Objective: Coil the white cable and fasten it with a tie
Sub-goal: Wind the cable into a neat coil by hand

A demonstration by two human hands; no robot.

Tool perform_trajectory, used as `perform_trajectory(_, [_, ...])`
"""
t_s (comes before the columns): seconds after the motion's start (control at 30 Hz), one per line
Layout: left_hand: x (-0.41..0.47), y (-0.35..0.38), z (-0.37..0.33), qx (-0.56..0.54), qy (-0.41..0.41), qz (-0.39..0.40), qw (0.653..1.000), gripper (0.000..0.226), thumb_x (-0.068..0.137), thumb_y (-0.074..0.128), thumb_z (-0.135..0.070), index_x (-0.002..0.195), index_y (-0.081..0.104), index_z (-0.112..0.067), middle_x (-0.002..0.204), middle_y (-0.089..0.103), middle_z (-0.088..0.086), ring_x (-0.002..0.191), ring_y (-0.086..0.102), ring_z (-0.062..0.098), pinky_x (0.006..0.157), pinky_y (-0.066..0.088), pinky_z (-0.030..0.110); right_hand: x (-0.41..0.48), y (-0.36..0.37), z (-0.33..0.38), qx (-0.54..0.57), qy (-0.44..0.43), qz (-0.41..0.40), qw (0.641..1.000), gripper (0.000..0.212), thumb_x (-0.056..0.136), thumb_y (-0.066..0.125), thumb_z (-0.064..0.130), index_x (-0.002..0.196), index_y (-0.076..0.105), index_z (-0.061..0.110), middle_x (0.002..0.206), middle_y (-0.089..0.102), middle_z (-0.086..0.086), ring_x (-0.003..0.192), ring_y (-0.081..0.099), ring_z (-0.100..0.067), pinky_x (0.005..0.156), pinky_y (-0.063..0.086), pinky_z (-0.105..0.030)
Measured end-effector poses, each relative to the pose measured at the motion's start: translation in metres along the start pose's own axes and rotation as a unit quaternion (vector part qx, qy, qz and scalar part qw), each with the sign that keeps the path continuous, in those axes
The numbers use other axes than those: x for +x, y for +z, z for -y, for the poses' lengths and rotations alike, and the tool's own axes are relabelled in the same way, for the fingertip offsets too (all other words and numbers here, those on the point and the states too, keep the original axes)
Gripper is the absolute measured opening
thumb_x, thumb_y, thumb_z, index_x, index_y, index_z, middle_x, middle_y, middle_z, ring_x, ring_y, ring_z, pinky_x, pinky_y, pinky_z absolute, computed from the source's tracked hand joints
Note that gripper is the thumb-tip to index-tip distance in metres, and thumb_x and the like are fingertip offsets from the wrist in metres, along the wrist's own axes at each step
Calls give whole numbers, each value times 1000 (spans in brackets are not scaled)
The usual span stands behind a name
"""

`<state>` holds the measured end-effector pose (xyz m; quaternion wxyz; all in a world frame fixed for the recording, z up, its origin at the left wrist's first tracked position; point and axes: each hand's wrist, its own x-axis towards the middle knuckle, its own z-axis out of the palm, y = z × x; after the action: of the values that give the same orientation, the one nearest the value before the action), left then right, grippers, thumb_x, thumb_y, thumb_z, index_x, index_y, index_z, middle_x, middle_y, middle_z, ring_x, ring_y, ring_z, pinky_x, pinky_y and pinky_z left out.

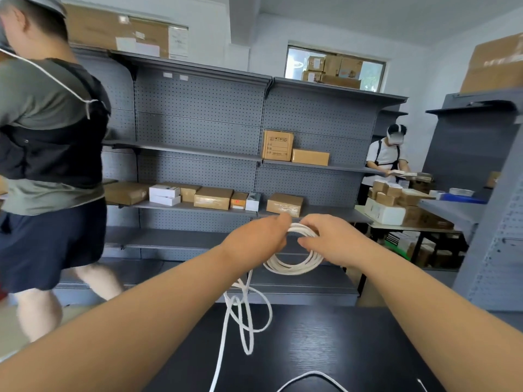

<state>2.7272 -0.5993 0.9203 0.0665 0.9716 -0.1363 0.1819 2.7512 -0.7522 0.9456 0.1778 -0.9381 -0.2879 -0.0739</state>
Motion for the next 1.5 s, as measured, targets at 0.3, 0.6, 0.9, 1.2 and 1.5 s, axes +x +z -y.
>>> perform_trajectory(0.3, [-3,16,10,-182,-52,-89,978,11,93,50,-21,91,39,-21,73,54,-1,64,51,18,54,36,29,3,8,-2,215,68,-42,973,11,93,54,13,86,61,17,85,65,-8,78,70,-22,59,55,-28])
perform_trajectory(0.6, [-5,16,7,-172,-68,-102,978,9,96,42,-16,100,44,-9,78,53,7,69,49,26,61,37,34,2,5,0,193,67,-43,978,8,93,52,14,93,54,22,91,62,-4,84,67,-20,63,48,-27])
perform_trajectory(0.9, [-19,11,13,-369,-81,-61,924,20,97,45,-36,97,49,-16,75,56,-4,53,57,-2,50,42,12,1,-6,0,101,49,-13,994,16,98,44,17,84,51,15,82,60,-5,73,61,-17,46,40,-10])
perform_trajectory(1.2, [-25,18,23,-371,-76,-41,925,26,98,46,-25,78,57,-13,60,54,-8,47,48,-3,54,41,16,-2,-33,-22,256,135,-89,953,16,97,46,15,81,49,15,71,54,-8,71,61,-26,64,46,-34])
perform_trajectory(1.5, [-33,14,43,-332,-199,-112,915,19,98,44,-20,84,55,-15,72,63,-1,62,59,11,66,51,24,-20,-48,-41,251,175,-142,941,20,98,42,12,79,50,13,70,51,-9,74,58,-27,58,45,-32])
